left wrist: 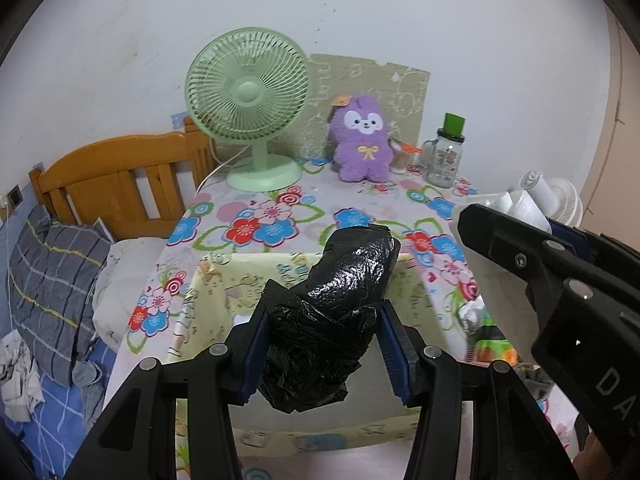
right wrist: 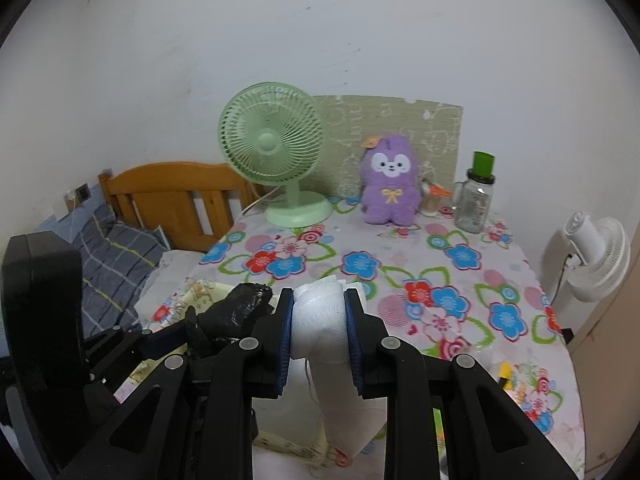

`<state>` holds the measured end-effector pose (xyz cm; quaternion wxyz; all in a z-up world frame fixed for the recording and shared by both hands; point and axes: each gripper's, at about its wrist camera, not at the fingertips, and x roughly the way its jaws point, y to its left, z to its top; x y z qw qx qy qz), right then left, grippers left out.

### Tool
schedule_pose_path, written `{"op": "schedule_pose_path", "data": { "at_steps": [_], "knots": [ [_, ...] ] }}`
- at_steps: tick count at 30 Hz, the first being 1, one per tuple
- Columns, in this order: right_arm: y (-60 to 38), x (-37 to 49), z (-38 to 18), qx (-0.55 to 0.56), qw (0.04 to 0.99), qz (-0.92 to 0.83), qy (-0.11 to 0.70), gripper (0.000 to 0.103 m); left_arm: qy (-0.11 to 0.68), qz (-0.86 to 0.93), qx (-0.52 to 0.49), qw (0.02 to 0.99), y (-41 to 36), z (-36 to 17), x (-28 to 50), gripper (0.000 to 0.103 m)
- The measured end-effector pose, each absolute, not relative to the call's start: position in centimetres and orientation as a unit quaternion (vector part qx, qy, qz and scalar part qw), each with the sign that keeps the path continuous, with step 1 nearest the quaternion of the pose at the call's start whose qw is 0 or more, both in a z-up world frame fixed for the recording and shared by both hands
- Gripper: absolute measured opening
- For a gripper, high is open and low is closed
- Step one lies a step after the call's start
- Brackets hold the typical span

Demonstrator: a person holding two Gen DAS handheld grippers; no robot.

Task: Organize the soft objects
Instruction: 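Carry the black bag and white cloth over the fabric box with both tools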

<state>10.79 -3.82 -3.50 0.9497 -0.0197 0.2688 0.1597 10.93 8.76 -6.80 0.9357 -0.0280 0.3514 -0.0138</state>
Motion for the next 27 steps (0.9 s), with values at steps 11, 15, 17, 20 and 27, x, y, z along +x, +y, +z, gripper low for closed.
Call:
{"op": "schedule_pose_path", "data": {
  "at_steps": [11, 15, 17, 20, 27],
  "knots": [
    [0.2, 13.2, -5.7, -0.015, 0.935, 0.191, 0.298, 0.027, 0.377, 0.005, -0.031, 0.926, 11.5, -9.5, 12.3, 0.071],
    [0.8, 13.8, -6.4, -0.003, 0.931, 0.194, 0.308, 0.05, 0.368, 0.015, -0.028, 0.929, 11.7, -9.6, 12.1, 0.086],
    [1.1, 14.0, -6.7, -0.01, 0.931, 0.189, 0.313, 0.071, 0.367, 0.015, -0.031, 0.93, 11.8, -9.7, 12.1, 0.094],
    [1.3, 14.1, -7.2, -0.021, 0.935, 0.165, 0.313, 0.082, 0.37, 0.015, -0.03, 0.929, 11.9, -9.8, 12.1, 0.097],
    [0.7, 14.3, -7.9, -0.033, 0.934, 0.15, 0.322, 0.088, 0.366, 0.008, -0.03, 0.93, 11.4, -9.4, 11.5, 0.099]
  ]
}}
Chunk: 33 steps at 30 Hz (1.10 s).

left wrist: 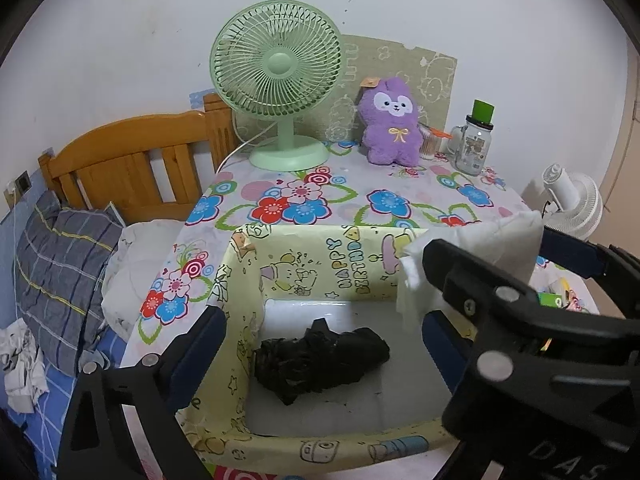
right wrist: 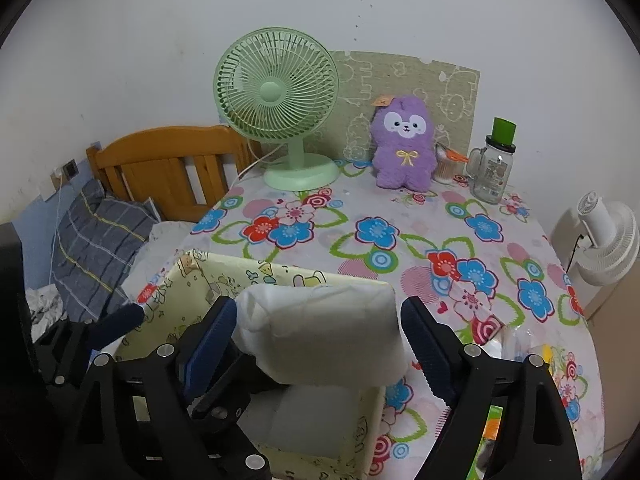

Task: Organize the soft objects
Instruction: 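Carry the black bag and white cloth over the fabric box with both tools, then release the black bag and white cloth into the fabric box with both tools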

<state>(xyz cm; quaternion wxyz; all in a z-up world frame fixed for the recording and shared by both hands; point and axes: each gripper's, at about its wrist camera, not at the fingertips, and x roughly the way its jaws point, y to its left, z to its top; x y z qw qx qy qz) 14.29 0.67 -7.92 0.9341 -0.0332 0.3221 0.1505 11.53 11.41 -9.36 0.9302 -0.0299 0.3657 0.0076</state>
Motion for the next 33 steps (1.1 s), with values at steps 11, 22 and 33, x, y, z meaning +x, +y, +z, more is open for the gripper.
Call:
{"op": "schedule_pose_path", "data": {
  "at_steps": [11, 22, 33],
  "knots": [
    [-0.5, 12.8, -7.1, -0.035, 0.938, 0.15, 0.312, 0.09, 0.355, 0.006, -0.026, 0.935, 10.2, -8.4, 10.4, 0.1],
    [0.3, 12.7, -7.9, -0.037, 0.926, 0.187, 0.325, 0.091, 0.354, 0.026, -0.029, 0.934, 10.8, -8.5, 9.4, 0.101],
    [1.2, 11.7, -7.7, -0.043, 0.926, 0.197, 0.319, 0.091, 0.354, 0.019, -0.033, 0.934, 11.0, -8.1, 8.8, 0.102]
  ]
}}
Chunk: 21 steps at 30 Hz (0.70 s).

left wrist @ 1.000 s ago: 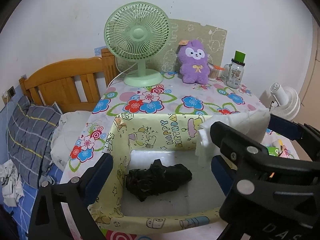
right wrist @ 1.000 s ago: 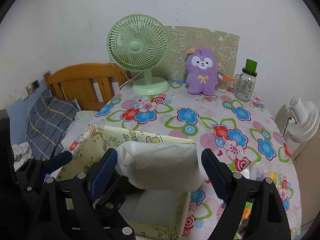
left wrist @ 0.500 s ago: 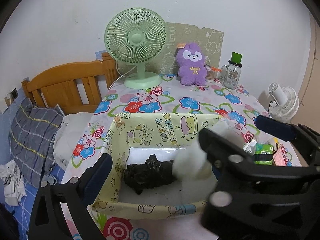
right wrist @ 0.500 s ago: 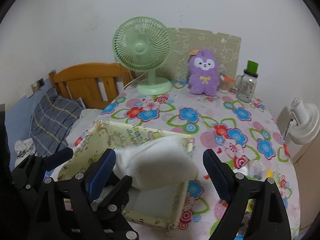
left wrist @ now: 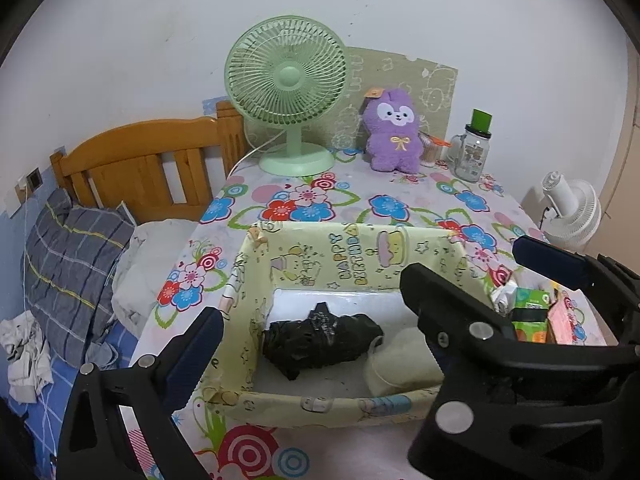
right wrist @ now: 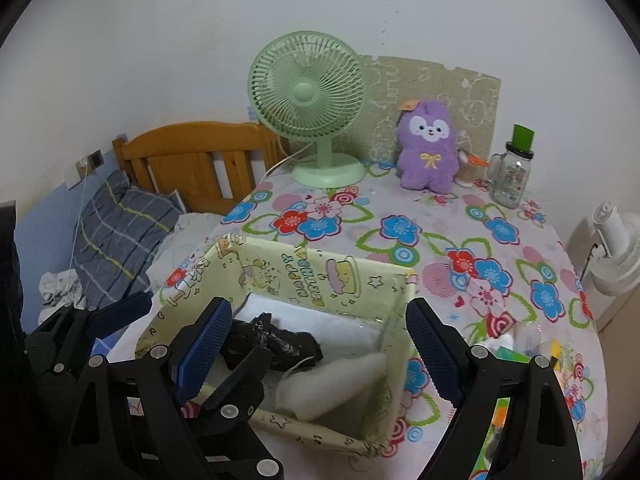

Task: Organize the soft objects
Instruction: 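Release the black bag and white cloth into the fabric box with both tools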

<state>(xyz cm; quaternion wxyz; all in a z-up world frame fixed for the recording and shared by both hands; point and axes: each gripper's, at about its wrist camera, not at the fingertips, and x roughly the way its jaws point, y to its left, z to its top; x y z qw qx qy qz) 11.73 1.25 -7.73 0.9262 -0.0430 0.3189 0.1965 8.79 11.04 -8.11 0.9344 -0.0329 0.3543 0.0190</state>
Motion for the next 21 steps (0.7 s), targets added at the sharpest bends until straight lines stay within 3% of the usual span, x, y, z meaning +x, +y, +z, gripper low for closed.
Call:
{"op": "schedule_pose_path", "data": {
  "at_steps": [21],
  "knots": [
    [-6.4, 7.3, -5.4, -0.027, 0.949, 0.119, 0.292, 0.1, 0.33, -0.029, -0.003, 0.944, 3.6, -5.3, 5.9, 0.103]
  ]
}}
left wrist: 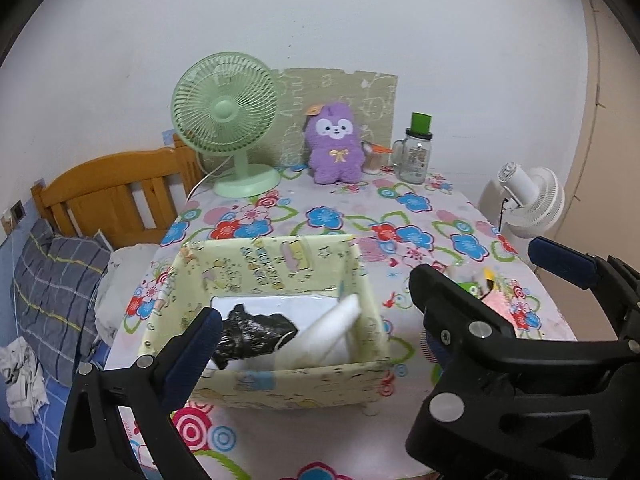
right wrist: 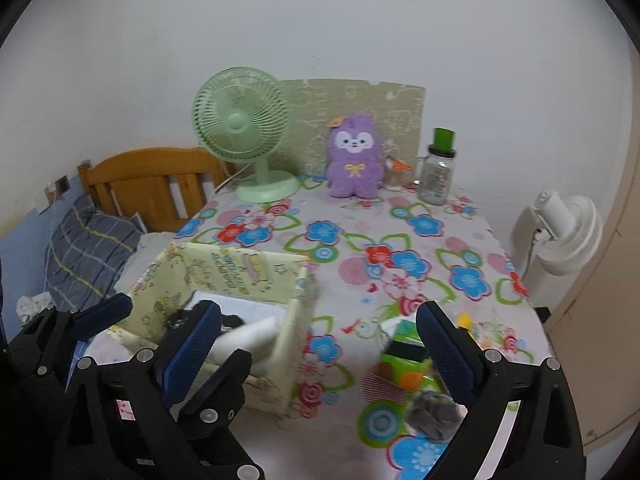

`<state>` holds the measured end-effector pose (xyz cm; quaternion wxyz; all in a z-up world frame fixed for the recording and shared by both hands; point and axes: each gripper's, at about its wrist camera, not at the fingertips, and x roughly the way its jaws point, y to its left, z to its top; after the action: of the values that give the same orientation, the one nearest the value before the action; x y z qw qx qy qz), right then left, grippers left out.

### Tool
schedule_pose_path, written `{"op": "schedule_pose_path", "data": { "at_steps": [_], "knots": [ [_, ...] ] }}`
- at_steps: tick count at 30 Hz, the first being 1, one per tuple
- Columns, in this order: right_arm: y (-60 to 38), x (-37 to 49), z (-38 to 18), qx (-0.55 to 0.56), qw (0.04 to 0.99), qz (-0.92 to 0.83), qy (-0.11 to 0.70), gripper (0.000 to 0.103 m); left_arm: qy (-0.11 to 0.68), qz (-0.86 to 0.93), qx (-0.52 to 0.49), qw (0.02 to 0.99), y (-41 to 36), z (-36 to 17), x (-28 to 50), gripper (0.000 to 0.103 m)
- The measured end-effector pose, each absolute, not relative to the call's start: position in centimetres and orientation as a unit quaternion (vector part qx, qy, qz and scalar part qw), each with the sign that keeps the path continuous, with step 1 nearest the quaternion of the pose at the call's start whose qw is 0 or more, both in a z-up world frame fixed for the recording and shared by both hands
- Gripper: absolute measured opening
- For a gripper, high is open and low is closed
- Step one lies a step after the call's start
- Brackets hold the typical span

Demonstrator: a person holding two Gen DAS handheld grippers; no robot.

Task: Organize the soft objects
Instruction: 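Release the black bag and white cloth into the fabric box with both tools, then move both tools back to the remaining items on the table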

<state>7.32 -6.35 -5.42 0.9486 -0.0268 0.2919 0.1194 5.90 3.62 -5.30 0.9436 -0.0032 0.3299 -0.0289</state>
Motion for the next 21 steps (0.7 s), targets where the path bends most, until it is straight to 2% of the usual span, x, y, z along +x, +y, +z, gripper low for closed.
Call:
{"op": "schedule_pose_path", "data": {
  "at_steps": [21],
  "knots": [
    [-13.9, 5.5, -4.4, -0.017, 0.959, 0.037, 0.281, 0.1, 0.321, -0.08, 0.002, 0.944, -2.9, -4.8, 5.3, 0.103]
  ]
}}
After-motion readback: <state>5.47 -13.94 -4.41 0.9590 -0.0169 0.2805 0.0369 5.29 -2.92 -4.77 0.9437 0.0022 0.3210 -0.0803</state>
